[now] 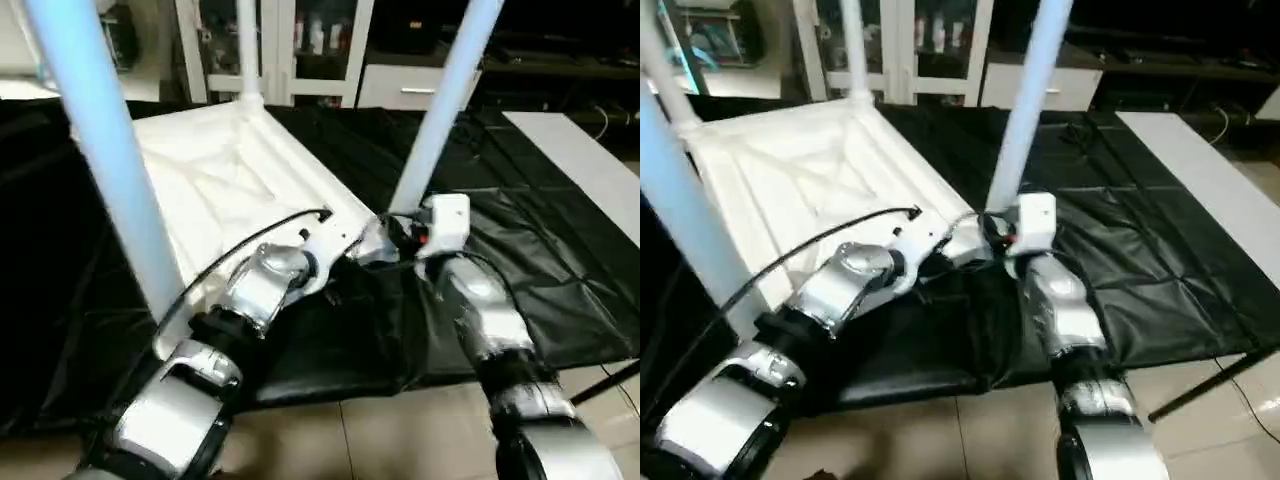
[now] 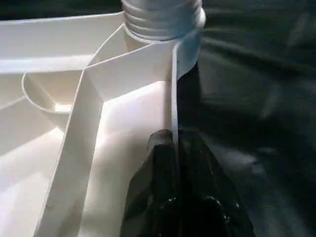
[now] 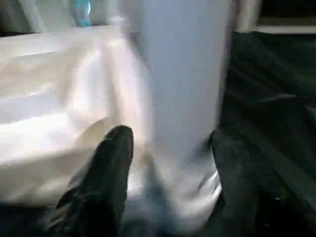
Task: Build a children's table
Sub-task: Rotate leg to tighten
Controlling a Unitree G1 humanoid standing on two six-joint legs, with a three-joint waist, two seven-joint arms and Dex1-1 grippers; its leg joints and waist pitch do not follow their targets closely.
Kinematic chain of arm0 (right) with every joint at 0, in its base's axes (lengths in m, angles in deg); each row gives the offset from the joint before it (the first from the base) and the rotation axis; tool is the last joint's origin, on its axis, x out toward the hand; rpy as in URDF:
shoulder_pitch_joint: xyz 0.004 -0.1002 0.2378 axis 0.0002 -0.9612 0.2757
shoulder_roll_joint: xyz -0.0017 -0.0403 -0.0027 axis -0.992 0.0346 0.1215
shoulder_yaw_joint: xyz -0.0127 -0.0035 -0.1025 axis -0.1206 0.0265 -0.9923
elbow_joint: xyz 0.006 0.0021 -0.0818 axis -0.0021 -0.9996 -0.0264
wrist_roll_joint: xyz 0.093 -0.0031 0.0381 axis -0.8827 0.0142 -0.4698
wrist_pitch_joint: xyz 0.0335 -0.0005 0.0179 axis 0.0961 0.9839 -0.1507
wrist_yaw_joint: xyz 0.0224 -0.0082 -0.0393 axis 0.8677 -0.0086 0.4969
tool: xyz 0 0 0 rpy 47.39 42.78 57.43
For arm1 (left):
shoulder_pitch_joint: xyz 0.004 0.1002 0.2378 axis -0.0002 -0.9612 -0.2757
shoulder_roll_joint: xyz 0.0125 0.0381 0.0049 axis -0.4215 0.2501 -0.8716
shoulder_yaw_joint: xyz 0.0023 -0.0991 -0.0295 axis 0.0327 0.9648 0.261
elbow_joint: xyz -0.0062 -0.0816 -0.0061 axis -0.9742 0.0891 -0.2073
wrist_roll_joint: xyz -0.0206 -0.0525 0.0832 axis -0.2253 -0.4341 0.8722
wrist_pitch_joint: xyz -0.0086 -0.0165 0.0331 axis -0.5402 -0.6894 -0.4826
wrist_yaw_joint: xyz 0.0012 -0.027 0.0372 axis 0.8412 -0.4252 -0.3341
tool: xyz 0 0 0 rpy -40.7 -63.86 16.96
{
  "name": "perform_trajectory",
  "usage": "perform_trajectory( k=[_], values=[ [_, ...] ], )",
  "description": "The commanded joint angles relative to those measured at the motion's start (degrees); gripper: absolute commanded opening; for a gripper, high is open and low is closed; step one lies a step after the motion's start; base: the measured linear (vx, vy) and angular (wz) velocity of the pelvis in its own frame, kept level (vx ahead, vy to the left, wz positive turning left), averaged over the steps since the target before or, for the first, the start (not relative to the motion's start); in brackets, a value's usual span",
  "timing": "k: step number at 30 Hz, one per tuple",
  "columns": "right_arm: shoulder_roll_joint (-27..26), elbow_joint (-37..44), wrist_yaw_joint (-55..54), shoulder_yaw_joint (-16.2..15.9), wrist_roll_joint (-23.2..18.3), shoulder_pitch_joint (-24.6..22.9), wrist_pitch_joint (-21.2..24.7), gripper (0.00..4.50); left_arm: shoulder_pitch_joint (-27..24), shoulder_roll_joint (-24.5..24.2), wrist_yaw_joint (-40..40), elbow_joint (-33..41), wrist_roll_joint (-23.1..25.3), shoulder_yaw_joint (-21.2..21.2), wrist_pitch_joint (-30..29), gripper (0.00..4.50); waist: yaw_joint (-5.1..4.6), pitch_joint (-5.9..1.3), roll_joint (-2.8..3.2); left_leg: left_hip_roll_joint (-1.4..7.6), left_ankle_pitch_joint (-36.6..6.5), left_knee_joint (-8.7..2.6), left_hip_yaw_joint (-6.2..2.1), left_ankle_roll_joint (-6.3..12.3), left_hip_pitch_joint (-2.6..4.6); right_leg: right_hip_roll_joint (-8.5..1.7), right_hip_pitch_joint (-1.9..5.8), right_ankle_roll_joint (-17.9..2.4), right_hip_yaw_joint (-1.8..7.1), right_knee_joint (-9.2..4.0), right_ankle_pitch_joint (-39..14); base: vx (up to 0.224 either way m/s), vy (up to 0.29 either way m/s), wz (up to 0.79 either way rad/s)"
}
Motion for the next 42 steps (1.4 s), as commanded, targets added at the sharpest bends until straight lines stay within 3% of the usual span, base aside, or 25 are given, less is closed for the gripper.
perform_trajectory(
  k=[1,2,6,7,11,12,17,20,22,23,24,25,26,28,32,37,42],
  values=[
    [0.7,4.1,3.4,-1.4,-1.7,-0.9,1.2,2.94,-1.4,-0.8,2.3,4.1,-0.7,0.8,3.4,0.00,0.50,-3.46,-0.41,0.02,-6.8,-3.93,-0.50,3.36,-0.23,-2.13,3.48,-10.4,1.16,-3.99,-2.2,0.000,0.000,0.00],
    [2.4,6.5,4.7,-0.9,-2.4,-2.2,2.3,3.02,-2.9,-2.3,6.2,6.4,-1.2,-0.2,3.8,0.00,0.23,-3.49,-0.31,0.39,-6.9,-3.75,-0.39,3.44,0.42,-2.12,2.93,-11.5,1.24,-4.00,-1.3,0.000,0.000,0.00],
    [9.3,11.3,8.3,-1.1,-0.5,-5.2,6.3,3.21,-6.6,-7.1,14.3,12.2,-2.4,-2.5,3.2,0.00,0.89,-3.33,0.05,0.31,-4.7,-3.61,0.06,3.61,0.90,-1.71,2.68,-13.4,1.35,-3.71,1.5,0.000,0.000,0.00],
    [13.0,14.6,13.0,-1.4,-2.1,-7.0,9.0,3.35,-8.3,-9.5,19.4,14.5,-3.8,-3.4,5.3,0.00,1.04,-3.14,0.19,0.23,-5.7,-3.68,0.17,3.34,0.94,-1.60,2.60,-13.2,1.44,-3.87,0.5,0.000,0.000,0.00],
    [20.5,21.4,24.3,-2.9,-4.3,-11.4,12.6,3.65,-10.4,-13.0,25.8,18.2,-6.1,-4.4,4.9,0.00,1.65,-3.06,0.18,0.46,-8.6,-3.84,0.21,2.73,1.14,-1.70,2.55,-12.4,1.56,-4.16,-1.9,0.000,0.000,0.00],
    [23.4,23.8,28.7,-3.9,-4.8,-13.2,12.8,3.81,-10.8,-13.8,27.1,19.1,-6.5,-4.5,4.3,0.00,1.88,-3.13,0.42,0.61,-8.5,-3.81,0.11,2.78,1.08,-1.78,2.63,-12.4,1.58,-3.97,-1.0,0.000,0.000,0.00],
    [31.5,29.5,43.0,-6.9,-9.8,-17.1,16.4,4.25,-12.2,-15.8,34.9,23.2,-9.1,-5.5,4.6,0.00,1.97,-2.94,-0.08,0.70,-10.7,-3.98,-0.01,3.08,0.88,-1.99,2.72,-12.3,1.47,-4.36,-4.1,0.000,0.000,0.00],
    [30.7,28.1,46.2,-9.0,-9.4,-15.2,17.6,4.41,-12.1,-15.3,35.8,23.7,-9.7,-5.8,3.0,0.00,1.69,-2.93,0.52,0.73,-11.6,-3.99,-0.01,2.48,0.97,-2.03,2.21,-13.2,1.46,-4.44,-5.3,0.000,0.000,0.00],
    [29.7,26.1,46.3,-10.2,-7.6,-13.7,16.2,4.47,-12.0,-15.1,35.9,23.7,-9.7,-6.1,2.8,0.00,1.75,-2.95,0.38,0.70,-12.0,-4.02,-0.03,1.72,0.95,-2.14,2.19,-13.2,1.44,-4.48,-6.4,0.000,0.000,0.00],
    [27.5,21.5,46.1,-12.5,-4.0,-10.1,12.8,4.47,-11.9,-15.0,37.2,24.2,-10.0,-7.0,2.3,0.00,1.99,-3.02,0.48,0.75,-11.8,-3.97,-0.03,1.52,1.18,-2.19,2.11,-13.3,1.44,-4.47,-6.1,0.000,0.000,0.00],
    [26.6,19.9,46.0,-13.2,-2.9,-8.8,11.7,4.47,-11.9,-15.1,37.9,24.6,-10.2,-7.4,2.1,0.00,1.56,-2.86,0.52,0.55,-12.4,-4.19,-0.10,0.73,0.82,-2.12,2.15,-13.5,1.33,-4.53,-7.5,0.000,0.000,0.00],
    [26.5,19.6,46.1,-13.4,-2.7,-8.5,11.4,4.47,-11.9,-15.1,38.0,24.7,-10.2,-7.5,2.1,0.00,1.67,-2.95,0.50,0.59,-12.7,-4.06,-0.05,0.36,1.00,-2.18,2.04,-13.3,1.34,-4.52,-8.0,0.000,0.000,0.00],
    [26.2,17.7,46.8,-14.8,-1.1,-6.8,9.8,4.47,-12.1,-15.4,39.1,25.2,-10.1,-8.0,1.8,0.00,1.63,-3.06,0.83,0.65,-12.2,-4.05,-0.12,-0.09,1.22,-2.04,2.08,-13.6,1.36,-4.28,-6.2,0.000,0.000,0.00],
    [26.3,16.4,48.0,-16.0,-0.5,-5.4,9.5,4.47,-12.2,-15.6,39.8,25.5,-9.9,-8.3,1.9,0.00,1.85,-3.31,1.03,0.62,-9.9,-3.79,0.01,0.58,1.41,-1.80,2.24,-14.3,1.39,-3.76,-1.1,0.000,0.000,0.00],
    [26.5,13.4,50.9,-18.1,1.1,-2.9,7.6,4.47,-12.0,-15.9,41.3,25.5,-10.0,-8.6,1.9,0.00,1.97,-3.38,1.10,0.43,-8.1,-3.55,0.13,1.94,1.22,-1.71,2.66,-15.7,1.36,-3.40,3.3,0.000,0.000,0.00],
    [26.5,9.8,54.3,-18.3,2.0,-0.7,4.9,4.47,-11.3,-15.8,40.9,24.3,-9.7,-8.7,2.5,0.00,1.95,-3.46,1.02,0.48,-8.6,-3.49,0.11,2.11,1.22,-1.77,2.73,-16.2,1.32,-3.37,2.7,0.000,0.000,0.00],
    [26.2,7.0,56.2,-17.3,0.8,0.2,3.4,4.11,-11.7,-15.3,40.3,24.6,-9.5,-8.5,2.0,0.00,2.25,-3.48,0.38,0.53,-7.7,-3.36,0.15,3.19,1.21,-1.87,2.72,-16.6,1.29,-3.25,2.3,0.000,0.000,0.00]
  ],
)
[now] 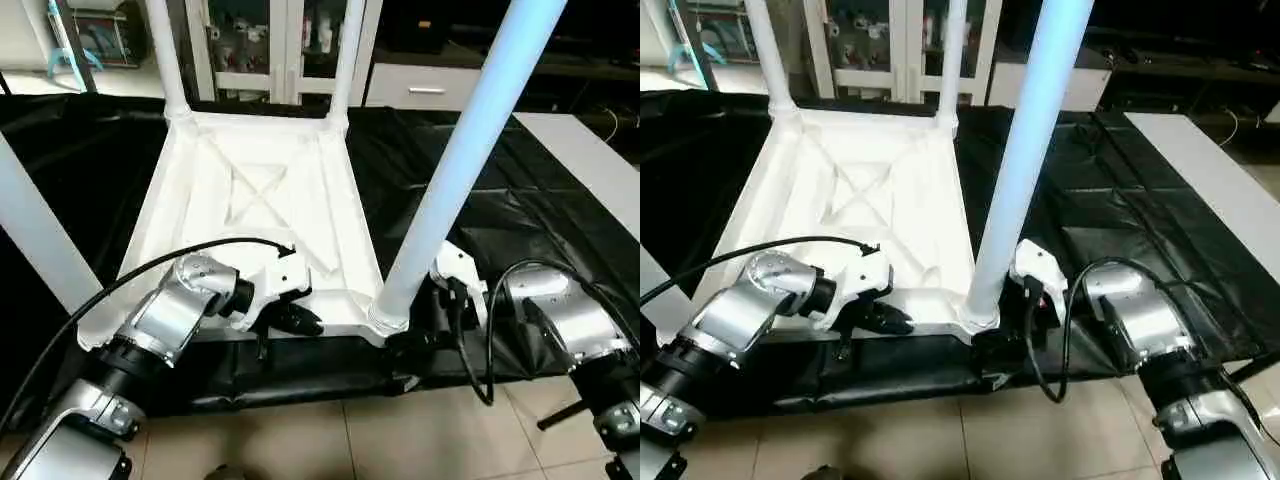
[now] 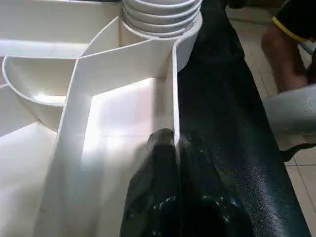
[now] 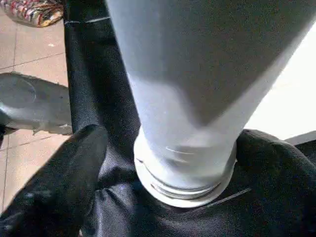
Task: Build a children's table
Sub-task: Rotate leg to tighten
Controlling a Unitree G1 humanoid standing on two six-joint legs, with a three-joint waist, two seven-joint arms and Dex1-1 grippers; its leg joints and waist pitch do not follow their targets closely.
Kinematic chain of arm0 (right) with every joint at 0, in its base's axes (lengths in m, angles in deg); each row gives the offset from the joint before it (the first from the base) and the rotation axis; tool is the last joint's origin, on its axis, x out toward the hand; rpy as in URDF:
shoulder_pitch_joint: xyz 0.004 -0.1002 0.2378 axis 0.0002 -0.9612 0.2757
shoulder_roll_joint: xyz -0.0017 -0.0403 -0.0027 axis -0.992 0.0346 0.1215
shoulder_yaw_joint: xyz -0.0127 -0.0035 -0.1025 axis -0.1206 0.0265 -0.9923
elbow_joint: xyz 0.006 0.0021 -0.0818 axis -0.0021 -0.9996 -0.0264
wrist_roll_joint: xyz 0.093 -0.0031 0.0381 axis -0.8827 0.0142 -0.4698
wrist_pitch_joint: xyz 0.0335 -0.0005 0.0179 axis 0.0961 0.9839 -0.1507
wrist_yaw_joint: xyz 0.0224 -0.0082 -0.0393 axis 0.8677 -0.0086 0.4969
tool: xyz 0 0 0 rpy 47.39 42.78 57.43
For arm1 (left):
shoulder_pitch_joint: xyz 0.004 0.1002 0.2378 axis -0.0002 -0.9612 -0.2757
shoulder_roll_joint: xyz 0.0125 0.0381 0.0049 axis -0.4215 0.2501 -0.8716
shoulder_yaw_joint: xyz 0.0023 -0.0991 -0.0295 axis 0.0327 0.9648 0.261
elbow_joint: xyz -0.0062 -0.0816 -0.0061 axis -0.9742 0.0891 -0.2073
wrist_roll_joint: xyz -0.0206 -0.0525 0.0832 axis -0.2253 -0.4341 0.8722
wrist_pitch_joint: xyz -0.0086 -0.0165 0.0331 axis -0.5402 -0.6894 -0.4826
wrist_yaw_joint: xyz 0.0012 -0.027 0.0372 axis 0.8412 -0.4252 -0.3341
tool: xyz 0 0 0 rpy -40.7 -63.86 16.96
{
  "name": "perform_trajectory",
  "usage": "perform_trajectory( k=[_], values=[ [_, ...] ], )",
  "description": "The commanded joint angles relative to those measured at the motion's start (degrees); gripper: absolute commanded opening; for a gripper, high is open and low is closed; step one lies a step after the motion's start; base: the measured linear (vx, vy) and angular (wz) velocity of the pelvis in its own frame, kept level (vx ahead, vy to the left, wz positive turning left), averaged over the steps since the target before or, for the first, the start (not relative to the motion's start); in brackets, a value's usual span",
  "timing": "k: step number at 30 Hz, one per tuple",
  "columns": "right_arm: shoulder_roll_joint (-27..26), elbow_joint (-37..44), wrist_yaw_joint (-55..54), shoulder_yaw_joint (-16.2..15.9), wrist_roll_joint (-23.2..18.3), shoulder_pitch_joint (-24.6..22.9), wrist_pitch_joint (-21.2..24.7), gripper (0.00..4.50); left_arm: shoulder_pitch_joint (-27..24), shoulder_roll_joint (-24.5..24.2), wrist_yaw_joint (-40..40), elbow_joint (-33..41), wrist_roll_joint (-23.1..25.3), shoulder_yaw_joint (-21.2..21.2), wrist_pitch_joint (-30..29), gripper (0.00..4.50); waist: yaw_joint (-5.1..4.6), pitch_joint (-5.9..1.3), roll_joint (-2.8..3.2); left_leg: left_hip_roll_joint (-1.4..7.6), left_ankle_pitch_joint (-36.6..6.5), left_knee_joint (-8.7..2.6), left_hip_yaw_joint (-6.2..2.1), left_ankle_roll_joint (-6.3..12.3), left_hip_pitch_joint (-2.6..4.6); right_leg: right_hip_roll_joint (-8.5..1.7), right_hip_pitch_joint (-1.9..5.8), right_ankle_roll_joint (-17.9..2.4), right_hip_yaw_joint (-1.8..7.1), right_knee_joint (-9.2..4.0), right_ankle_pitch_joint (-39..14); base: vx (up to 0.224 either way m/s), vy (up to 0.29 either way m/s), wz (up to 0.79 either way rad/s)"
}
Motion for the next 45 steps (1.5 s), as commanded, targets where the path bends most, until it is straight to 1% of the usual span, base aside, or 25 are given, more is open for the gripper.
perform_trajectory(
  k=[1,6,7,8,12,14,20,21,22,24,25,27,28,29,31,32,33,34,35,38,39,40,42,43,45],
  values=[
    [-0.1,-0.6,1.1,0.6,-0.5,1.1,-1.0,3.96,0.7,2.0,2.3,1.7,-1.5,-2.3,0.4,0.00,-0.24,-3.66,0.20,0.46,-7.4,-3.40,0.11,3.36,1.26,-1.74,2.67,-16.4,1.40,-3.07,2.2,0.000,0.000,0.00],
    [-1.5,-2.4,1.7,0.8,-0.3,1.3,-2.3,3.46,0.6,1.8,2.0,1.6,-1.4,-2.1,0.5,0.00,-0.05,-3.70,0.27,0.44,-7.3,-3.34,0.14,3.41,1.31,-1.71,2.63,-16.4,1.40,-3.06,1.9,0.000,0.000,0.00],
    [-1.6,-2.5,1.8,0.7,-0.1,1.2,-2.4,3.46,0.7,1.8,2.1,1.5,-1.4,-2.1,0.6,0.00,-0.03,-3.68,0.33,0.44,-7.1,-3.34,0.15,3.43,1.29,-1.65,2.61,-16.4,1.39,-3.01,2.2,0.000,0.000,0.00],
    [-1.7,-2.9,1.9,0.6,0.1,1.2,-2.8,3.32,0.8,1.7,2.2,1.3,-1.3,-2.1,0.7,0.00,-0.04,-3.64,0.05,0.41,-7.2,-3.34,0.16,3.47,1.21,-1.65,2.66,-16.3,1.38,-3.03,1.9,0.000,0.000,0.00],
    [-2.0,-3.7,2.0,0.1,0.7,1.3,-3.8,3.02,1.1,1.8,2.1,0.7,-1.1,-2.1,1.2,0.00,0.05,-3.60,0.21,0.47,-8.2,-3.41,0.12,3.06,1.28,-1.74,2.55,-16.0,1.39,-3.16,0.1,0.000,0.000,0.00],
    [-2.4,-4.6,1.9,-0.2,1.3,1.0,-4.9,2.81,0.9,2.0,1.8,0.5,-0.9,-2.1,1.5,0.00,0.04,-3.61,0.11,0.44,-8.5,-3.41,0.12,2.95,1.28,-1.74,2.53,-15.8,1.39,-3.20,-0.4,0.000,0.000,0.00],
    [-3.5,-4.8,1.4,-0.2,1.6,0.1,-5.6,2.71,0.4,2.4,1.3,0.6,-1.0,-2.2,1.6,0.00,-0.05,-3.61,0.35,0.44,-8.9,-3.47,0.06,2.63,1.29,-1.68,2.53,-15.6,1.39,-3.21,-0.4,0.000,0.000,0.00],
    [-4.7,-5.7,-0.1,0.9,0.9,-0.1,-6.1,2.70,0.6,3.2,0.7,-0.1,-1.0,-2.2,1.8,0.00,-0.03,-3.65,0.32,0.43,-8.8,-3.45,0.06,2.68,1.31,-1.69,2.53,-15.7,1.38,-3.17,0.0,0.000,0.000,0.00],
    [-4.8,-5.7,-0.3,1.0,0.8,-0.1,-6.0,2.70,0.6,3.4,0.6,-0.2,-1.0,-2.2,1.8,0.00,0.01,-3.65,0.11,0.40,-8.8,-3.41,0.10,2.81,1.25,-1.76,2.51,-15.9,1.39,-3.18,-0.1,0.000,0.000,0.00],
    [-5.3,-6.1,-0.7,1.6,0.3,-0.2,-5.8,2.69,0.8,3.9,0.0,-0.6,-1.0,-1.9,1.7,0.00,-0.01,-3.52,0.08,0.42,-9.5,-3.57,0.03,2.71,1.18,-1.78,2.52,-15.7,1.35,-3.33,-1.4,0.000,0.000,0.00],
    [-5.9,-6.3,-2.0,2.5,-0.1,-0.3,-5.2,2.69,1.0,4.6,-1.1,-1.0,-1.1,-1.4,1.2,0.00,-0.05,-3.37,-0.32,0.46,-11.0,-3.70,0.01,2.26,1.22,-1.87,2.48,-15.0,1.37,-3.66,-4.5,0.000,0.000,0.00],
    [-8.4,-7.3,-8.1,5.8,-1.7,-0.6,-4.2,2.68,2.0,6.4,-5.9,-2.8,-0.5,0.3,0.6,0.00,-0.02,-3.05,-0.28,0.52,-13.1,-3.96,-0.04,1.44,1.40,-2.06,2.16,-13.9,1.51,-4.21,-8.6,0.000,0.000,0.00],
    [-8.4,-7.3,-8.1,5.8,-1.7,-0.6,-4.2,2.68,2.0,6.4,-5.9,-2.8,-0.5,0.3,0.6,0.00,-0.12,-3.07,-0.42,0.46,-13.7,-4.03,-0.12,1.04,1.37,-2.07,2.23,-13.4,1.46,-4.30,-10.1,0.000,0.000,0.00],
    [-9.9,-8.3,-12.9,7.8,-2.4,-0.8,-2.8,2.68,2.8,7.6,-8.9,-4.1,-0.2,1.4,-0.1,0.00,-0.28,-3.18,-0.68,0.36,-14.1,-4.08,-0.23,0.32,1.28,-2.14,2.25,-12.1,1.48,-4.52,-12.8,0.000,0.000,0.00],
    [-12.0,-9.6,-18.7,9.9,-2.8,-1.1,-1.0,2.67,3.8,9.1,-12.4,-5.4,0.2,2.5,-1.3,0.00,-0.73,-3.09,-0.57,0.32,-14.9,-4.25,-0.36,-0.53,1.24,-2.18,2.08,-11.1,1.44,-4.77,-15.2,0.000,0.000,0.00],
    [-12.0,-9.6,-18.7,9.9,-2.8,-1.1,-1.0,2.67,3.8,9.1,-12.4,-5.4,0.2,2.5,-1.3,0.00,-0.97,-3.28,-0.72,0.30,-14.2,-4.23,-0.53,-0.62,0.88,-2.30,2.41,-10.6,1.34,-4.74,-15.3,0.000,0.000,0.00],
    [-12.4,-9.8,-19.6,10.4,-2.7,-1.2,-0.7,2.66,4.0,9.5,-13.0,-5.6,0.3,2.6,-1.6,0.00,-1.04,-3.31,-0.63,0.30,-13.9,-4.21,-0.56,-0.45,0.80,-2.29,2.42,-10.4,1.32,-4.73,-15.1,0.000,0.000,0.00],
    [-14.6,-10.1,-24.6,11.1,-2.1,-1.3,-0.5,2.66,5.2,11.5,-17.0,-6.9,0.8,3.6,-3.1,0.00,-1.09,-3.28,0.27,0.31,-14.0,-4.23,-0.56,-0.43,0.97,-2.21,2.19,-10.4,1.40,-4.73,-14.7,0.000,0.000,0.00],
    [-16.2,-10.3,-28.3,11.6,-1.5,-1.3,-0.4,2.66,6.1,13.0,-19.9,-7.7,1.2,4.4,-4.2,0.00,-1.31,-3.35,0.28,0.20,-14.0,-4.04,-0.34,-0.67,1.28,-1.97,1.91,-10.9,1.49,-4.72,-13.0,0.000,0.000,0.00],
    [-22.4,-12.5,-46.0,13.3,2.6,0.6,-2.8,2.66,9.7,18.1,-30.8,-12.8,3.2,6.6,-5.6,0.00,-1.70,-3.49,1.04,0.00,-11.9,-4.02,-0.30,-1.78,1.14,-1.76,1.93,-11.3,1.50,-4.52,-9.6,0.000,0.000,0.00],
    [-25.1,-13.6,-52.3,14.2,3.8,1.8,-4.1,2.66,11.1,19.7,-35.1,-15.0,4.4,6.9,-4.8,0.00,-1.98,-3.68,0.74,-0.17,-11.8,-3.96,-0.36,-1.94,1.02,-1.72,2.23,-11.5,1.41,-4.44,-9.1,0.000,0.000,0.00],
    [-26.8,-14.1,-55.0,14.5,4.2,2.3,-5.1,2.66,11.8,20.5,-37.3,-16.3,5.1,6.9,-4.0,0.00,-2.06,-3.74,0.84,-0.15,-11.3,-3.96,-0.35,-1.93,0.95,-1.76,2.23,-11.5,1.42,-4.39,-8.6,0.000,0.000,0.00],
    [-28.6,-14.5,-57.5,14.7,4.4,2.9,-6.4,2.66,12.6,21.4,-39.6,-17.5,5.8,6.9,-3.1,0.00,-2.27,-3.93,0.83,-0.21,-9.8,-3.74,-0.32,-0.70,0.77,-1.64,2.49,-12.2,1.36,-4.07,-4.8,0.000,0.000,0.00],
    [-29.0,-14.5,-57.7,14.7,4.4,3.0,-6.6,2.65,12.7,21.5,-40.0,-17.7,6.0,6.9,-2.9,0.00,-2.27,-3.88,0.98,-0.21,-8.5,-3.59,-0.15,0.59,0.80,-1.55,2.37,-12.8,1.41,-3.90,-1.8,0.000,0.000,0.00],
    [-31.0,-14.2,-59.0,14.2,4.8,3.1,-8.2,2.65,13.3,22.3,-42.8,-18.1,6.9,6.9,-2.1,0.00,-2.03,-4.03,0.73,-0.22,-6.5,-3.43,-0.05,2.35,0.77,-1.54,2.60,-13.5,1.36,-3.60,1.7,0.000,0.000,0.00]
  ],
)
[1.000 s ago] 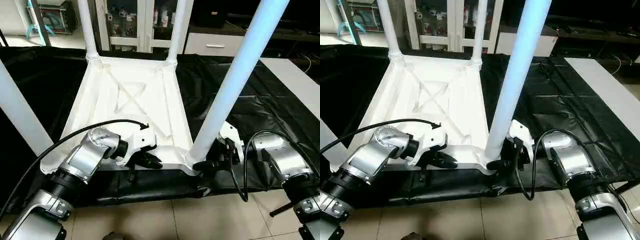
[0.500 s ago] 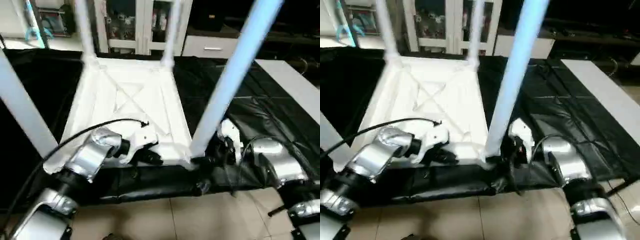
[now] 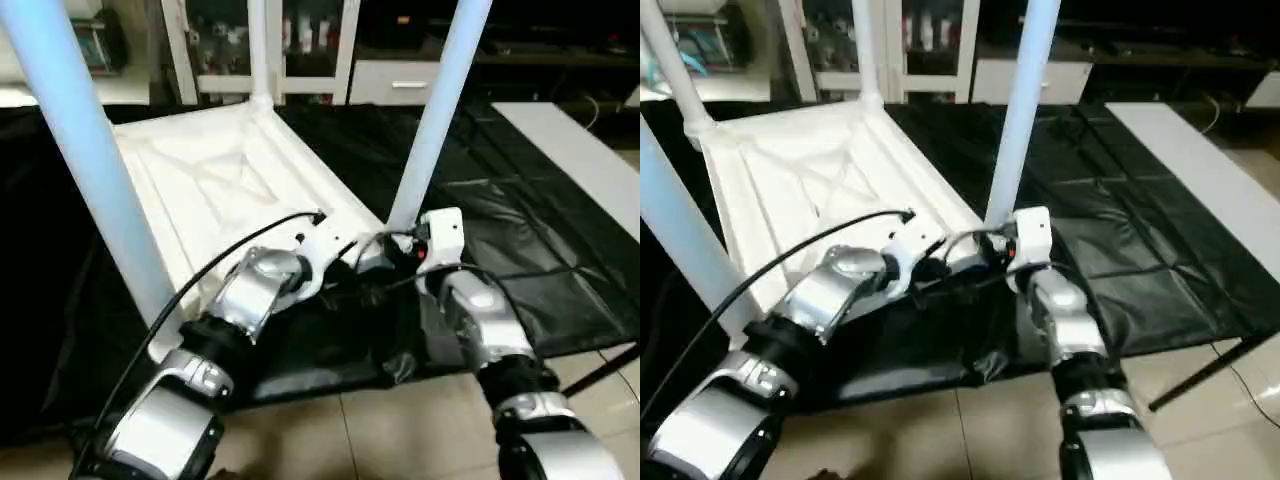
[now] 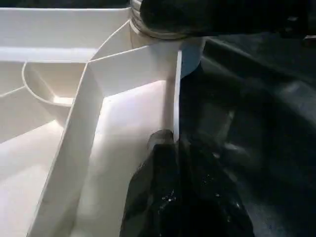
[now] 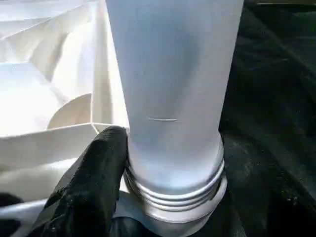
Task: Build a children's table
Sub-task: Rotate leg to tighten
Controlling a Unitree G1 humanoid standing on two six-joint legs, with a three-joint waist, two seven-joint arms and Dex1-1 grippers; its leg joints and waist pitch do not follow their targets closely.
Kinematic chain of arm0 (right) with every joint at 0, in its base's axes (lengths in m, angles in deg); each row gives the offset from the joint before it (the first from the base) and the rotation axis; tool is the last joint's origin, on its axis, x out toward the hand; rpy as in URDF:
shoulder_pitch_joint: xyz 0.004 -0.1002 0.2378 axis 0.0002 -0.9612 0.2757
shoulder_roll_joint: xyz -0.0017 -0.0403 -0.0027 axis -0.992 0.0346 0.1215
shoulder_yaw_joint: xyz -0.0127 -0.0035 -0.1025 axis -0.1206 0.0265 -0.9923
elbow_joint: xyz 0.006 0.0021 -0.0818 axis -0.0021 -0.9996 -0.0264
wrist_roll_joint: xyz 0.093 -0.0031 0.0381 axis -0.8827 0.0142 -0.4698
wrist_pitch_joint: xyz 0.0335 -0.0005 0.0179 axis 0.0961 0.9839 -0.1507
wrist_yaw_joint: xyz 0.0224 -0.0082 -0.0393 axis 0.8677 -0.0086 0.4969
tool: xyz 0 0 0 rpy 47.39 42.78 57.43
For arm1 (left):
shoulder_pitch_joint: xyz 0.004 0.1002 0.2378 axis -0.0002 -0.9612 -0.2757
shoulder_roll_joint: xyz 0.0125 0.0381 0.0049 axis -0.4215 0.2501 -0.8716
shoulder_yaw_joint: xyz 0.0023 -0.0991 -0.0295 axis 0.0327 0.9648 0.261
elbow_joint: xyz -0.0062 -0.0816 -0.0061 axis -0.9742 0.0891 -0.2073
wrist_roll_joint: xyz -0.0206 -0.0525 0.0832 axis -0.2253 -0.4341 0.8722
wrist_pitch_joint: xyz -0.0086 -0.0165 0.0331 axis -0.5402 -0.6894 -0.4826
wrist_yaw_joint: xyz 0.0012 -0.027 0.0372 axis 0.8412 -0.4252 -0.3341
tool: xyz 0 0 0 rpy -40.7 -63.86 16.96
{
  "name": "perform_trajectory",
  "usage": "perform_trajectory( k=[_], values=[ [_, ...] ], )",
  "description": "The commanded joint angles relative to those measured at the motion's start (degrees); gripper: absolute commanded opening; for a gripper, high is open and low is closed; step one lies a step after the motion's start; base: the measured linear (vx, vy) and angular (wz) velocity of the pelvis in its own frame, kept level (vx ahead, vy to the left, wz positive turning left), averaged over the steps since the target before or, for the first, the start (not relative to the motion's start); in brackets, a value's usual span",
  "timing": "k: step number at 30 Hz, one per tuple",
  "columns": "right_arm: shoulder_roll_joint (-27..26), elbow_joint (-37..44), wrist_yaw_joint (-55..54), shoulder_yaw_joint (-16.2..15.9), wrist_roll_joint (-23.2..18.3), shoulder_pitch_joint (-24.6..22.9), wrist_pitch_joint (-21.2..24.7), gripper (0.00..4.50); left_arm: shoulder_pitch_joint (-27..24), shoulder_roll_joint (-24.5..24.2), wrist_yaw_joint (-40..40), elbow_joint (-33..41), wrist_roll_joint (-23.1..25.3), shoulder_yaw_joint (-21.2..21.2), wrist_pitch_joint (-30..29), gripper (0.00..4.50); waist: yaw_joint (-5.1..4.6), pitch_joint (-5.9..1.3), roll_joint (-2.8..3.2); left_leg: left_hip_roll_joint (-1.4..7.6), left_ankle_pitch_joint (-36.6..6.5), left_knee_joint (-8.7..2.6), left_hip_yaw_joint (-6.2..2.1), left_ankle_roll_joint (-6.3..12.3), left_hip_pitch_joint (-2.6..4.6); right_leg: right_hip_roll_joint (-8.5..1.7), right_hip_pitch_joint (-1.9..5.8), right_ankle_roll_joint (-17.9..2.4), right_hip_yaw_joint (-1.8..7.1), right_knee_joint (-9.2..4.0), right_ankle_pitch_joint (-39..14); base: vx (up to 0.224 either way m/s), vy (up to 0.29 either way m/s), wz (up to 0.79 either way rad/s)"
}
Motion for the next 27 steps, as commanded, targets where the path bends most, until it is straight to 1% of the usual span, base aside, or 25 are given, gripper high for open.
perform_trajectory(
  k=[1,3,4,5,7,8,9,10,11,12,13,14,15,16,17,18,19,20,21,22,23,24,25,26,27],
  values=[
    [-5.4,1.0,2.0,-5.0,2.5,0.5,-2.4,2.65,3.1,2.8,-7.1,0.5,0.7,1.2,3.2,0.00,0.38,-4.18,-0.90,-0.12,-5.0,-3.37,0.03,3.77,0.59,-1.69,3.00,-13.9,1.33,-3.26,2.7,0.000,0.000,0.00],
    [-6.4,0.9,2.0,-4.8,2.7,0.3,-3.5,2.65,2.8,3.0,-7.6,1.0,0.8,1.6,3.4,0.00,0.56,-4.06,-1.07,-0.09,-4.1,-3.34,0.12,4.85,0.54,-1.79,2.98,-14.0,1.32,-3.27,2.5,0.000,0.000,0.00],
    [-6.4,1.4,3.1,-4.8,2.3,0.0,-3.5,2.65,2.2,2.5,-6.9,1.5,0.6,1.6,3.6,0.00,0.66,-3.88,-1.17,-0.05,-5.0,-3.42,0.19,5.17,0.63,-1.85,2.83,-13.8,1.34,-3.53,0.9,0.000,0.000,0.00],
    [-6.3,1.5,3.5,-4.9,2.2,-0.2,-3.5,2.65,2.0,2.4,-6.6,1.6,0.5,1.5,3.6,0.00,0.80,-3.77,-0.95,0.02,-6.1,-3.51,0.16,4.91,0.72,-1.92,2.75,-13.5,1.36,-3.68,-1.2,0.000,0.000,0.00],
    [-5.1,4.1,5.7,-5.6,2.2,-1.9,-5.8,2.65,0.4,0.7,-4.2,3.1,0.3,0.8,5.1,0.00,0.87,-3.69,-0.80,0.12,-7.2,-3.61,0.15,4.38,0.78,-2.00,2.63,-13.1,1.39,-3.90,-2.7,0.000,0.000,0.00],
    [-4.8,5.7,7.1,-5.5,1.0,-2.8,-5.4,2.65,-0.1,0.1,-3.4,3.6,0.2,0.7,5.2,0.00,0.88,-3.67,-0.42,0.17,-8.0,-3.63,0.12,3.74,0.85,-1.92,2.58,-12.5,1.47,-3.89,-3.2,0.000,0.000,0.00],
    [-4.3,7.0,7.7,-5.5,0.6,-3.6,-5.0,2.65,-0.4,-0.2,-3.1,4.0,0.1,0.7,5.3,0.00,0.94,-3.65,-0.56,0.19,-7.8,-3.69,0.10,3.78,0.82,-1.87,2.67,-12.3,1.45,-3.91,-2.9,0.000,0.000,0.00],
    [-3.5,9.6,8.8,-5.4,-0.2,-5.0,-4.4,2.65,-1.0,-0.9,-2.5,4.6,0.0,0.8,5.5,0.00,0.94,-3.75,-0.20,0.16,-6.9,-3.62,0.13,3.93,0.85,-1.75,2.77,-12.3,1.50,-3.76,-1.0,0.000,0.000,0.00],
    [-2.3,13.3,9.7,-5.6,-0.7,-7.2,-3.4,3.00,-2.1,-1.8,-1.7,5.8,-0.1,1.1,5.8,0.00,1.03,-3.82,0.24,0.10,-5.6,-3.47,0.16,4.33,0.95,-1.53,2.78,-12.5,1.56,-3.59,1.8,0.000,0.000,0.00],
    [-2.2,13.8,9.8,-5.6,-0.6,-7.5,-3.4,3.21,-2.2,-1.9,-1.6,6.0,-0.1,1.1,5.9,0.00,1.10,-3.86,0.01,0.13,-5.0,-3.40,0.21,4.74,0.94,-1.55,2.83,-12.8,1.55,-3.45,3.0,0.000,0.000,0.00],
    [-0.2,18.3,11.3,-5.3,-1.5,-9.9,-1.6,3.35,-3.2,-2.4,-0.4,7.5,-0.6,1.3,6.3,0.00,1.01,-3.86,-0.57,0.04,-4.6,-3.34,0.33,5.20,0.75,-1.50,2.93,-13.0,1.56,-3.39,3.5,0.000,0.000,0.00],
    [1.3,20.9,12.1,-5.1,-1.9,-11.2,-0.6,3.35,-3.7,-2.7,0.3,8.5,-0.9,1.3,6.1,0.00,1.27,-3.62,-1.08,0.01,-4.9,-3.37,0.40,6.14,0.53,-1.51,3.08,-12.5,1.56,-3.63,2.3,0.000,0.000,0.00],
    [2.3,22.7,12.3,-4.9,-2.1,-12.1,0.0,3.41,-4.1,-3.0,1.0,9.3,-1.1,1.1,5.9,0.00,1.18,-3.64,-1.41,-0.03,-5.1,-3.44,0.25,6.23,0.20,-1.66,3.34,-11.9,1.49,-3.56,1.0,0.000,0.000,0.00],
    [5.5,27.2,13.7,-3.3,-4.2,-13.7,2.8,3.56,-5.3,-4.2,4.9,12.1,-2.5,0.6,5.9,0.00,0.78,-3.44,-2.99,-0.10,-5.8,-3.64,0.12,5.79,-0.23,-1.73,3.69,-9.9,1.36,-4.11,-3.1,0.000,0.000,0.00],
    [6.5,28.5,14.3,-2.8,-4.8,-14.2,3.7,3.71,-5.6,-4.6,6.1,12.9,-2.9,0.4,5.7,0.00,0.79,-3.24,-2.17,0.01,-6.6,-3.90,-0.23,5.22,-0.32,-1.97,3.56,-9.3,1.28,-3.89,-5.8,0.000,0.000,0.00],
    [8.1,29.9,15.6,-2.3,-5.6,-14.6,4.8,3.78,-6.2,-5.7,8.6,13.9,-3.4,-0.3,6.8,0.00,0.53,-3.28,-2.09,0.42,-8.2,-3.81,-0.06,4.49,0.50,-2.13,2.67,-9.1,1.47,-4.44,-9.2,0.000,0.000,0.00],
    [9.6,31.1,17.3,-2.1,-6.4,-15.0,5.7,3.78,-6.9,-6.7,10.9,14.9,-3.9,-0.8,7.9,0.00,0.50,-3.22,-2.02,0.42,-8.4,-3.84,-0.12,4.17,0.56,-2.02,2.60,-9.3,1.47,-4.35,-9.6,0.000,0.000,0.00],
    [12.1,32.4,20.2,-2.1,-7.4,-15.6,6.8,3.87,-7.9,-8.2,14.2,16.3,-4.9,-1.6,9.1,0.00,0.61,-3.04,-2.34,0.41,-8.3,-3.81,0.05,4.07,0.70,-1.87,2.37,-9.3,1.56,-4.42,-9.9,0.000,0.000,0.00],
    [13.9,33.0,22.3,-2.2,-7.6,-16.0,7.0,3.87,-8.7,-9.1,16.5,17.2,-5.6,-2.1,9.8,0.00,0.66,-3.03,-2.32,0.44,-8.1,-3.80,0.04,4.02,0.60,-1.89,2.39,-9.3,1.60,-4.25,-9.5,0.000,0.000,0.00],
    [14.8,33.3,23.4,-2.3,-7.7,-16.2,7.1,4.14,-9.0,-9.6,17.6,17.6,-5.9,-2.4,10.2,0.00,0.83,-2.96,-2.40,0.47,-7.8,-3.80,0.08,4.25,0.59,-1.91,2.35,-9.3,1.62,-4.25,-9.2,0.000,0.000,0.00],
    [18.2,34.1,28.1,-2.9,-8.2,-17.0,7.9,4.20,-10.1,-11.2,20.7,18.8,-6.5,-3.3,10.2,0.00,0.84,-2.97,-2.40,0.51,-7.7,-3.76,0.15,4.35,0.72,-1.88,2.25,-9.4,1.66,-4.25,-9.0,0.000,0.000,0.00],
    [21.5,35.7,32.7,-3.4,-8.7,-18.2,9.4,4.20,-10.9,-12.7,22.9,19.7,-6.5,-4.0,10.2,0.00,1.37,-2.93,-2.08,0.60,-7.8,-3.62,0.38,4.51,1.21,-1.79,1.90,-9.9,1.77,-4.30,-8.3,0.000,0.000,0.00],
    [24.7,37.4,36.9,-3.9,-9.3,-19.4,10.8,4.27,-11.4,-14.0,24.2,19.9,-6.3,-4.5,10.4,0.00,1.48,-2.83,-1.70,0.65,-8.0,-3.66,0.37,4.59,1.23,-1.72,1.87,-10.2,1.84,-4.20,-7.7,0.000,0.000,0.00],
    [27.8,38.6,41.4,-4.6,-10.1,-20.5,12.2,4.39,-11.5,-15.1,25.6,19.9,-6.2,-4.8,10.5,0.00,2.08,-2.90,-1.73,0.71,-7.4,-3.63,0.36,5.00,1.09,-1.67,2.28,-10.6,1.89,-3.94,-5.3,0.000,0.000,0.00],
    [29.7,39.0,43.9,-5.1,-10.5,-21.1,13.0,4.39,-11.4,-15.7,26.8,19.9,-6.4,-4.8,10.4,0.00,2.22,-2.89,-1.79,0.71,-7.4,-3.63,0.38,5.08,1.14,-1.68,2.21,-10.9,1.82,-3.96,-5.0,0.000,0.000,0.00]
  ],
)
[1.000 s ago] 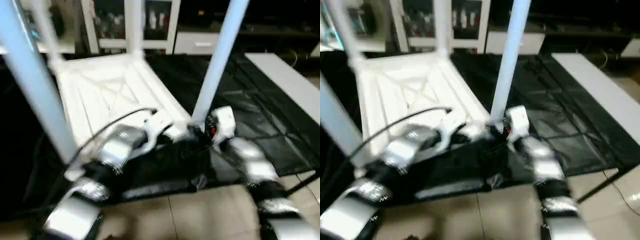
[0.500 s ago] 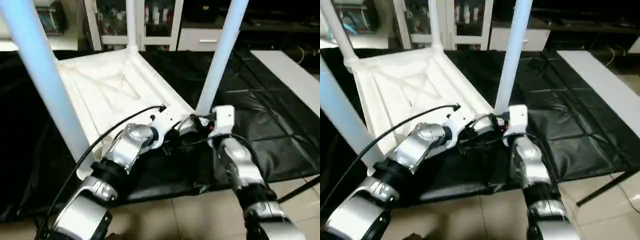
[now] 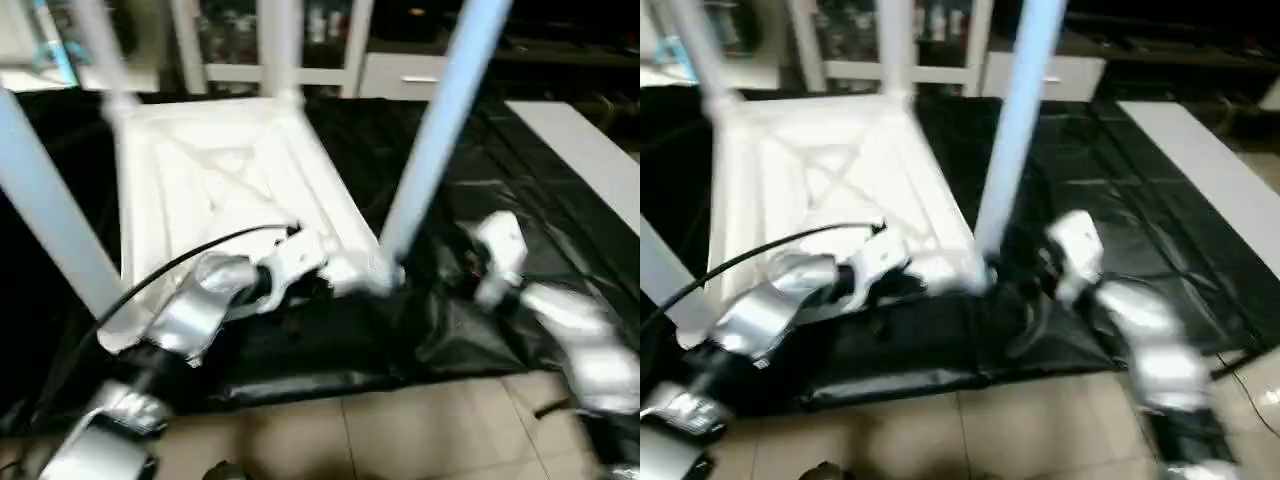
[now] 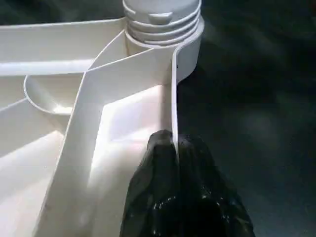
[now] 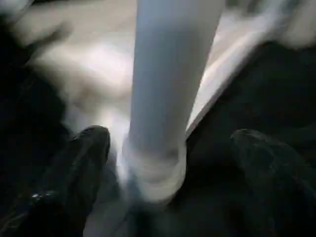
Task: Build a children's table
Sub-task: Rotate leg to tighten
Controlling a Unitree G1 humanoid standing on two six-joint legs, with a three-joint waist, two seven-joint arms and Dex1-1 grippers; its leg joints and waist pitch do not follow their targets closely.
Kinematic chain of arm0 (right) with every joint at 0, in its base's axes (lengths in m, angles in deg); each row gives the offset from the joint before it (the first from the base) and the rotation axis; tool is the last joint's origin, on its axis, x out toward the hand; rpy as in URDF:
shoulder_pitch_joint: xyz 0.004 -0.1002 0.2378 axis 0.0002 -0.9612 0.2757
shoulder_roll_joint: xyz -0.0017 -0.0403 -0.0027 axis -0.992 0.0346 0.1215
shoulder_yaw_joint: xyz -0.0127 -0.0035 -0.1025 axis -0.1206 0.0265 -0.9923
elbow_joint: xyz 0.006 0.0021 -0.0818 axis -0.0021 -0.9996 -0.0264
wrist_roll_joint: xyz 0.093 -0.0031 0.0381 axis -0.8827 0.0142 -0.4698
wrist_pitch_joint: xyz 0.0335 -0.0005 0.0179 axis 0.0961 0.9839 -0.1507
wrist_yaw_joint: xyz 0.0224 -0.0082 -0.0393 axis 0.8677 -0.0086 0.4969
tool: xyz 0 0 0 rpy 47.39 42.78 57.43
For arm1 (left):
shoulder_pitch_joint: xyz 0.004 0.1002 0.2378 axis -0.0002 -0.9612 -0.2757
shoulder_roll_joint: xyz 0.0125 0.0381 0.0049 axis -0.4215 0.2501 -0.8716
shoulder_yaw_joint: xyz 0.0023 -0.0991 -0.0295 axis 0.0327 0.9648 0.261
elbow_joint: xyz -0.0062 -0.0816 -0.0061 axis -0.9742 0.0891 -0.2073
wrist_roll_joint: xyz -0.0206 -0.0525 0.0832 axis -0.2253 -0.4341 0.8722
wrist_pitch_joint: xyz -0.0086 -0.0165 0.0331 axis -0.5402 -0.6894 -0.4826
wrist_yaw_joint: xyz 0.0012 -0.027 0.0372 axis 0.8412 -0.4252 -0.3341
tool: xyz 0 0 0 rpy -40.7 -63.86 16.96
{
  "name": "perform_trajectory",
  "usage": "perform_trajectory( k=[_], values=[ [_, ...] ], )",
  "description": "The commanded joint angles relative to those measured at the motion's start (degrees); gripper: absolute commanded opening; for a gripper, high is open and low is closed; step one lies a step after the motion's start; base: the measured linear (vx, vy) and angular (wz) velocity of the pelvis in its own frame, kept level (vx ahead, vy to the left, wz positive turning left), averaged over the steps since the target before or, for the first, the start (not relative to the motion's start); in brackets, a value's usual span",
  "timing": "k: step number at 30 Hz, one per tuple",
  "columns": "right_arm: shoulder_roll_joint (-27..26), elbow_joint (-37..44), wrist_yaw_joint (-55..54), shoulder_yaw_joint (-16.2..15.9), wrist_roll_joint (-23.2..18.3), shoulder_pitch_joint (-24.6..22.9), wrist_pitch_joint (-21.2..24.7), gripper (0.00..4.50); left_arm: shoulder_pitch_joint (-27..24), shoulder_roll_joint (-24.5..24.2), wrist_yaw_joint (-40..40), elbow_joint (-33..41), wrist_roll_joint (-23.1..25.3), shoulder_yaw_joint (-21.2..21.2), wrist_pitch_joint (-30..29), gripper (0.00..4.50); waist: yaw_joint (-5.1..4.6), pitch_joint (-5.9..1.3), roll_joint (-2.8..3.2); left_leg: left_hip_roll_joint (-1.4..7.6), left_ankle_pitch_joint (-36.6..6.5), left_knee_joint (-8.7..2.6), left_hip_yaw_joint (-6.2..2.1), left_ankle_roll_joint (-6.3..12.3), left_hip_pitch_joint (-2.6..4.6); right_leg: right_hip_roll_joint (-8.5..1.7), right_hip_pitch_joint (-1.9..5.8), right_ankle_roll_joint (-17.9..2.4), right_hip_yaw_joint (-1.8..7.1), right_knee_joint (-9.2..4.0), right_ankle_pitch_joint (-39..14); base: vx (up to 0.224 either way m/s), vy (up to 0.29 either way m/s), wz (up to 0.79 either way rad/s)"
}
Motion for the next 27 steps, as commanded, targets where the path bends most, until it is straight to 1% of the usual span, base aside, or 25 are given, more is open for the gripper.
perform_trajectory(
  k=[1,2,3,4,5,6,7,8,9,10,11,12,13,14,15,16,17,18,19,20,21,23,24,25,27],
  values=[
    [2.7,1.8,6.1,-1.0,-1.5,-0.7,2.4,4.39,-0.1,0.7,3.8,1.1,-2.9,-1.4,1.7,0.00,-0.51,-3.81,-0.21,0.55,-7.3,-3.37,0.16,4.71,1.04,-1.56,2.36,-11.6,1.67,-3.67,-4.0,0.000,0.000,0.00],
    [3.9,1.6,7.9,-1.5,-1.8,-0.7,2.7,4.39,0.2,0.4,5.6,1.0,-3.4,-1.4,1.7,0.00,-0.51,-3.80,-0.17,0.53,-7.4,-3.36,0.14,4.57,1.01,-1.60,2.40,-11.8,1.66,-3.66,-4.0,0.000,0.000,0.00],
    [4.3,1.6,8.5,-1.8,-1.9,-0.7,2.9,4.39,0.3,0.1,6.5,1.0,-3.7,-1.4,1.8,0.00,-0.66,-3.83,-0.29,0.51,-8.1,-3.34,0.11,4.25,0.90,-1.72,2.45,-12.1,1.61,-3.71,-4.7,0.000,0.000,0.00],
    [4.5,1.7,9.7,-2.3,-3.1,-0.5,4.5,4.39,0.5,-0.1,8.5,1.5,-4.6,-1.7,1.9,0.00,-0.67,-3.81,0.06,0.51,-8.9,-3.39,0.05,3.77,0.99,-1.81,2.36,-12.2,1.62,-3.80,-5.9,0.000,0.000,0.00],
    [4.5,1.8,10.0,-2.4,-3.4,-0.4,4.9,4.39,0.5,-0.2,8.8,1.6,-4.8,-1.7,1.8,0.00,-0.74,-3.87,-0.20,0.58,-9.5,-3.35,0.04,3.47,1.07,-1.87,2.33,-12.4,1.63,-3.88,-6.6,0.000,0.000,0.00],
    [4.3,1.5,10.4,-2.9,-3.3,-0.1,5.0,4.39,0.6,-0.2,9.5,1.7,-5.0,-1.9,1.8,0.00,-0.73,-3.87,-0.23,0.58,-9.6,-3.35,0.04,3.39,1.11,-1.81,2.32,-12.5,1.63,-3.88,-6.7,0.000,0.000,0.00],
    [3.9,0.2,10.6,-4.1,-2.0,0.8,3.4,4.39,0.9,0.0,10.7,1.8,-5.5,-2.1,1.8,0.00,-0.69,-3.88,-0.01,0.61,-9.7,-3.36,0.02,3.02,1.14,-1.83,2.24,-12.7,1.62,-3.86,-6.7,0.000,0.000,0.00],
    [3.7,-0.4,11.3,-5.0,-1.4,1.5,2.9,4.39,1.0,0.0,11.6,2.2,-5.9,-2.4,1.5,0.00,-0.76,-3.88,-0.06,0.60,-9.8,-3.39,-0.02,2.79,1.09,-1.82,2.27,-12.7,1.57,-3.82,-6.8,0.000,0.000,0.00],
    [2.8,-2.0,11.0,-5.8,0.2,2.8,1.2,4.39,1.0,0.0,12.7,2.5,-6.2,-2.9,1.3,0.00,-0.77,-3.97,0.01,0.58,-9.8,-3.35,-0.03,2.47,1.12,-1.83,2.26,-12.9,1.57,-3.72,-6.5,0.000,0.000,0.00],
    [2.1,-3.1,10.7,-6.4,1.3,3.8,0.1,4.39,1.0,0.0,13.5,2.7,-6.5,-3.2,1.0,0.00,-0.86,-4.04,0.31,0.54,-9.7,-3.33,-0.04,2.05,1.12,-1.81,2.18,-13.2,1.52,-3.61,-5.9,0.000,0.000,0.00],
    [1.7,-3.8,10.7,-6.6,1.7,4.4,-0.4,4.39,1.0,0.0,14.0,2.9,-6.7,-3.4,0.9,0.00,-0.90,-4.00,0.21,0.49,-9.8,-3.32,-0.03,1.84,1.08,-1.79,2.16,-13.4,1.49,-3.60,-5.9,0.000,0.000,0.00],
    [0.7,-5.3,11.1,-6.9,1.9,5.7,-0.7,4.39,1.0,0.2,14.7,3.0,-6.8,-3.8,0.5,0.00,-0.78,-4.09,0.22,0.49,-10.0,-3.25,0.03,1.77,1.28,-1.80,2.18,-13.7,1.53,-3.51,-5.6,0.000,0.000,0.00],
    [0.1,-6.5,11.3,-7.1,2.1,6.7,-0.8,4.39,1.0,0.4,14.9,3.0,-6.7,-4.1,0.4,0.00,-0.69,-4.09,0.24,0.48,-9.7,-3.24,0.03,1.88,1.27,-1.75,2.20,-14.1,1.53,-3.39,-5.1,0.000,0.000,0.00],
    [-0.2,-7.6,11.9,-7.7,2.3,7.6,-1.0,4.39,1.0,0.7,14.9,2.8,-6.4,-4.3,0.4,0.00,-0.41,-4.09,0.31,0.58,-9.5,-3.27,0.04,1.96,1.44,-1.75,2.20,-14.3,1.53,-3.35,-4.3,0.000,0.000,0.00],
    [-0.2,-7.6,11.9,-7.7,2.3,7.6,-1.0,4.39,1.0,0.7,14.9,2.8,-6.4,-4.3,0.4,0.00,-0.43,-4.12,0.36,0.54,-9.3,-3.22,0.06,2.00,1.46,-1.70,2.23,-14.6,1.51,-3.27,-3.8,0.000,0.000,0.00],
    [-0.1,-9.4,14.2,-9.3,2.9,9.2,-2.2,4.39,1.1,0.9,15.2,2.7,-6.0,-4.6,0.1,0.00,-0.33,-4.15,-0.25,0.50,-8.9,-3.22,0.02,2.22,1.13,-1.72,2.55,-14.6,1.43,-3.12,-3.0,0.000,0.000,0.00],
    [-0.1,-9.4,14.2,-9.3,2.9,9.2,-2.2,4.39,1.1,0.9,15.2,2.7,-6.0,-4.6,0.1,0.00,-0.43,-4.11,-0.06,0.49,-9.0,-3.29,-0.08,2.24,1.01,-1.80,2.62,-14.6,1.39,-3.04,-3.3,0.000,0.000,0.00],
    [0.1,-10.2,16.6,-10.3,2.9,10.1,-2.6,4.39,1.2,0.6,15.3,2.6,-5.6,-4.6,0.0,0.00,-0.44,-4.10,-0.39,0.46,-9.3,-3.20,0.00,2.41,1.04,-1.82,2.60,-14.3,1.39,-3.24,-4.0,0.000,0.000,0.00],
    [0.2,-10.4,17.1,-10.5,2.8,10.2,-2.6,4.39,1.3,0.4,15.2,2.5,-5.4,-4.6,0.1,0.00,-0.42,-4.11,-0.25,0.48,-9.4,-3.21,-0.08,2.49,1.03,-1.92,2.66,-14.4,1.38,-3.18,-4.4,0.000,0.000,0.00],
    [0.4,-10.8,18.1,-10.8,2.8,10.6,-2.7,4.13,1.3,0.1,15.2,2.2,-5.2,-4.5,0.3,0.00,-0.36,-4.11,-0.30,0.52,-8.9,-3.16,-0.10,2.85,1.03,-1.97,2.67,-14.3,1.43,-3.17,-4.5,0.000,0.000,0.00],
    [0.4,-11.6,19.3,-11.1,2.9,11.0,-3.1,4.13,1.3,-0.2,15.2,1.9,-5.1,-4.4,0.5,0.00,-0.32,-4.16,-0.48,0.51,-8.7,-3.09,-0.05,3.05,1.01,-1.96,2.70,-14.3,1.43,-3.16,-4.3,0.000,0.000,0.00],
    [0.4,-13.1,20.9,-11.4,3.3,11.6,-3.8,3.98,1.3,-0.6,14.8,1.4,-4.8,-4.1,0.7,0.00,-0.29,-4.15,-0.37,0.50,-7.9,-3.04,-0.03,3.39,0.97,-2.00,2.67,-14.4,1.44,-3.09,-3.9,0.000,0.000,0.00],
    [0.4,-13.8,21.6,-11.5,3.4,11.9,-4.1,3.98,1.3,-0.8,14.7,1.2,-4.7,-4.0,0.8,0.00,-0.32,-4.18,-0.49,0.48,-7.7,-2.99,-0.04,3.58,0.91,-1.99,2.70,-14.6,1.41,-3.03,-3.8,0.000,0.000,0.00],
    [0.3,-14.6,22.3,-11.7,3.7,12.2,-4.6,3.87,1.3,-1.0,14.7,1.0,-4.7,-3.9,0.9,0.00,-0.29,-4.22,-0.55,0.49,-7.5,-2.94,0.00,3.68,0.98,-2.00,2.68,-14.6,1.41,-3.02,-3.7,0.000,0.000,0.00],
    [0.2,-15.5,22.7,-11.8,4.0,12.6,-5.1,3.63,1.4,-1.1,14.6,0.8,-4.6,-3.9,1.0,0.00,-0.34,-4.18,-0.46,0.50,-7.3,-2.93,0.01,3.82,1.02,-1.94,2.60,-14.9,1.39,-3.00,-3.5,0.000,0.000,0.00]
  ],
)
